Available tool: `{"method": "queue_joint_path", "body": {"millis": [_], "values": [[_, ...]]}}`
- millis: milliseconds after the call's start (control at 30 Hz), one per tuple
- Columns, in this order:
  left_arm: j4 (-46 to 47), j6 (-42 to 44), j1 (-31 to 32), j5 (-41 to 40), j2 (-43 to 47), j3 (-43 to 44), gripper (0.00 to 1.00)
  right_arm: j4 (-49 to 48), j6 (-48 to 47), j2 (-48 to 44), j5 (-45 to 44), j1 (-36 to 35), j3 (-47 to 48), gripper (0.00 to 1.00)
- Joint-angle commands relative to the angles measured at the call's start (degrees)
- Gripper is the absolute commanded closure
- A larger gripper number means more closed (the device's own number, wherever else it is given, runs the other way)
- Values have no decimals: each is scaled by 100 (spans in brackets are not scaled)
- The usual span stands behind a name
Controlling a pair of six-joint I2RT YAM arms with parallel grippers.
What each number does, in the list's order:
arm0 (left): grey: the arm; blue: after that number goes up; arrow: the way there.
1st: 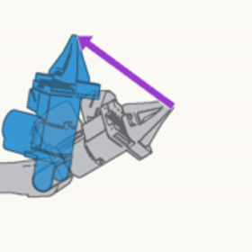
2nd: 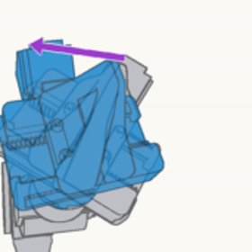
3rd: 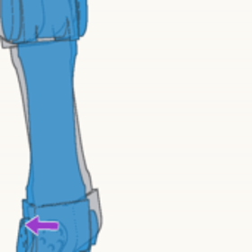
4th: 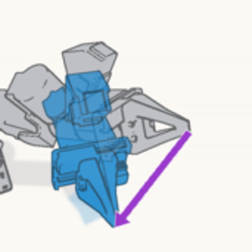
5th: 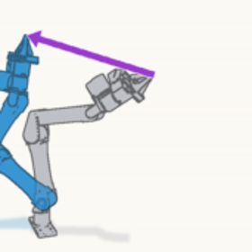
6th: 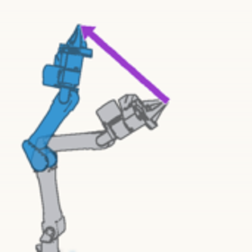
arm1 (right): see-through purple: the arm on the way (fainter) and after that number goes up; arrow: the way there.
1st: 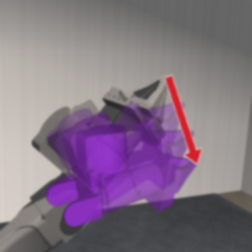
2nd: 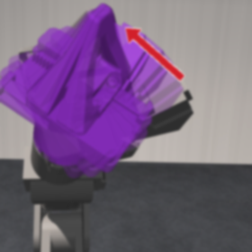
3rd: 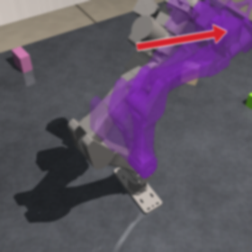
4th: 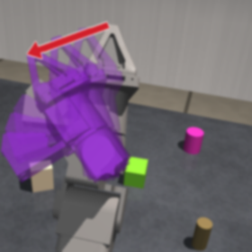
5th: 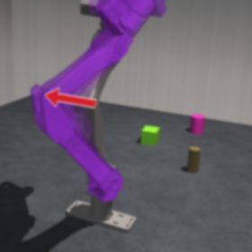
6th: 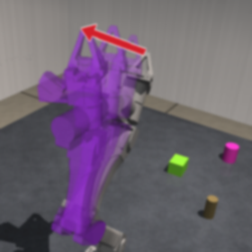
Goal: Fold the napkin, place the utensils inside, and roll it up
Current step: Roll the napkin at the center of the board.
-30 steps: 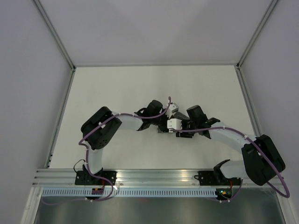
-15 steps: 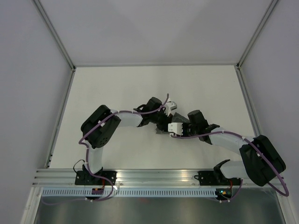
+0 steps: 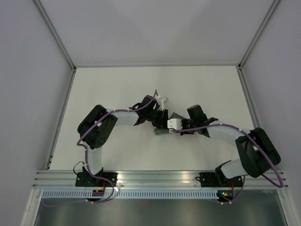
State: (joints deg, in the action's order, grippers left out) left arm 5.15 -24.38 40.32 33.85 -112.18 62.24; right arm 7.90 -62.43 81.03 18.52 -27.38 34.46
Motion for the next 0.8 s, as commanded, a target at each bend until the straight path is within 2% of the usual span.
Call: {"method": "queue_joint_path", "body": {"millis": [0, 200, 333, 367, 500, 567, 633, 733, 767], "values": [[-298, -1391, -208, -141, 389, -519, 52, 861, -5, 578, -121, 417, 429, 99], [495, -2517, -454, -624, 987, -1247, 50, 1836, -243, 1430, 265, 733, 1403, 100], [663, -2545, -481, -1431, 1636, -1626, 50, 3090, -506, 2204, 555, 883, 2362, 100], [715, -2528, -472, -1868, 1986, -1731, 49, 3303, -611, 2371, 643, 935, 2573, 100], [1514, -2458, -472, -2882, 2972, -2731, 47, 4227, -814, 3337, 872, 1067, 3757, 100], [1716, -2265, -384, -3329, 3297, -2875, 46, 4675, -884, 3637, 916, 1129, 4129, 100], [1744, -1721, -200, -3576, 3352, -2884, 46, 5192, -963, 4094, 986, 1129, 4691, 99], [1893, -589, 370, -4191, 3273, -2709, 45, 5834, -1104, 4639, 1083, 1138, 5342, 100], [1911, 67, 563, -4733, 3229, -2604, 45, 5959, -1139, 4754, 1109, 1138, 5596, 100]]}}
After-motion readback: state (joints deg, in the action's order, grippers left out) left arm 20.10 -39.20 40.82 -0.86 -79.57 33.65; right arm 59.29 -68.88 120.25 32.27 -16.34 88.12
